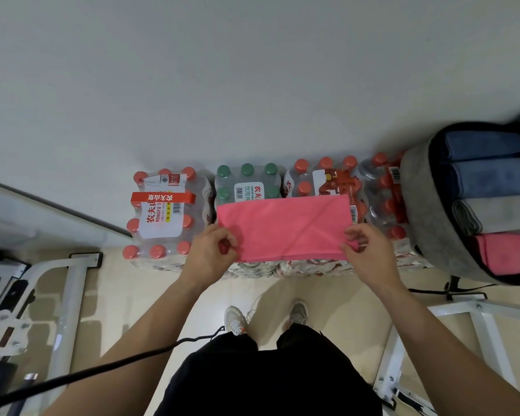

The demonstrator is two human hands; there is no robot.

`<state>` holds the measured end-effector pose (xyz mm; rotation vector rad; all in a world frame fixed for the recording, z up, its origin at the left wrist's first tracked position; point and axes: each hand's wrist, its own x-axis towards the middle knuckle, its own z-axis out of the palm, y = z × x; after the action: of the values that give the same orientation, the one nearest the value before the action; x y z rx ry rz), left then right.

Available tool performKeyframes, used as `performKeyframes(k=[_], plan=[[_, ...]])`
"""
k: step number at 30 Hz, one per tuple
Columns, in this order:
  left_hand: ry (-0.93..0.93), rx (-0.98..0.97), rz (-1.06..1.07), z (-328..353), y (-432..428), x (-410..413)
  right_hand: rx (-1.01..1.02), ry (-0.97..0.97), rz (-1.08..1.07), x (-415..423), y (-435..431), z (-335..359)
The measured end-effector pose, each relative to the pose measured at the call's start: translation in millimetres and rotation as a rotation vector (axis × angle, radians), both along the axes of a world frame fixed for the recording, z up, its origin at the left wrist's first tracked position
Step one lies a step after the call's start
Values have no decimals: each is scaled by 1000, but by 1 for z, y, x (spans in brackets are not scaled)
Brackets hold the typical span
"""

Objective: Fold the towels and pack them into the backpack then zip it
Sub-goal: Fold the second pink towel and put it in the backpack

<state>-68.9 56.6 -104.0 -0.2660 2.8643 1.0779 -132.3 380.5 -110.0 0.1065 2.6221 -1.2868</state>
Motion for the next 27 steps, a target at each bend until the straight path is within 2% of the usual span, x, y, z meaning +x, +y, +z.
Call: performKeyframes(k=[4, 8, 10, 13, 16, 21, 24, 27], plan=[[-40, -110, -119, -9, -3, 2, 135, 23, 106, 2, 2, -9], [-22, -457, -194, -4, 1, -10, 532, 170, 252, -4, 1, -4], [51, -508, -156, 4, 5, -27, 597, 275, 259, -15, -5, 5], [70, -494, -99, 4, 6, -62, 658, 331, 310, -42, -20, 11], [-99, -479, -143, -1, 1, -88, 684, 214, 474, -71, -30, 9], [-218, -376, -277, 4, -8, -104, 719, 63, 642, -101, -30, 12], [-218, -254, -190, 13, -12, -115, 613, 29, 643, -122, -32, 20], [-208, -238, -148, 17, -12, -130, 562, 52, 586, -139, -39, 23]])
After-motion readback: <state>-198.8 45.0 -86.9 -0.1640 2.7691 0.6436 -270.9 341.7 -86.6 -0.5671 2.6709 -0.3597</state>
